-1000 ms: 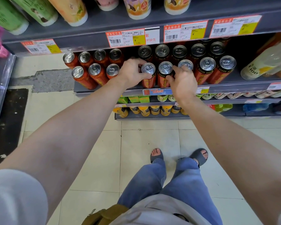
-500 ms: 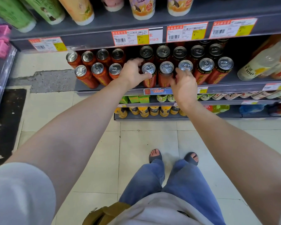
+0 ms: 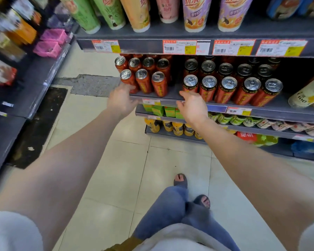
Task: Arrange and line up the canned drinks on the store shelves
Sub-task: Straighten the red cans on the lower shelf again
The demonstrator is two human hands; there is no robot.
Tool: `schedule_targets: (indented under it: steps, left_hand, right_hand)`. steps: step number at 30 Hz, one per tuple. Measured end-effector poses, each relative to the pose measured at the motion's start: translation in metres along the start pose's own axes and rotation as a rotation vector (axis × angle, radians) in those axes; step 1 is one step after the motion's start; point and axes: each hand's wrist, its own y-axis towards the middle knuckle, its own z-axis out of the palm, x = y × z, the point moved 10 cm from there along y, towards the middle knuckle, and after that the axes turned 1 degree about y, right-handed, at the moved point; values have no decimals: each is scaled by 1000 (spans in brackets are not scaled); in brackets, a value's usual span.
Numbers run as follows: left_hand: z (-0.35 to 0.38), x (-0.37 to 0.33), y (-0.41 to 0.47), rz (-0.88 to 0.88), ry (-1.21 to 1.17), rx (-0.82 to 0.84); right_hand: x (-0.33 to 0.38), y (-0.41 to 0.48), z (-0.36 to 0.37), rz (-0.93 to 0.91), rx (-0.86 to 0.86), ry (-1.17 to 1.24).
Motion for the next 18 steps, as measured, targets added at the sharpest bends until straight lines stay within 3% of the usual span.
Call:
schedule_targets:
  steps: [9, 18]
  left_hand:
    - [-11, 55, -9, -118, -5, -34]
    - [11, 108, 59, -70, -237, 57]
  right_hand:
    - [35, 24, 27, 75, -18, 110]
    - [27, 53, 70, 404, -119, 304]
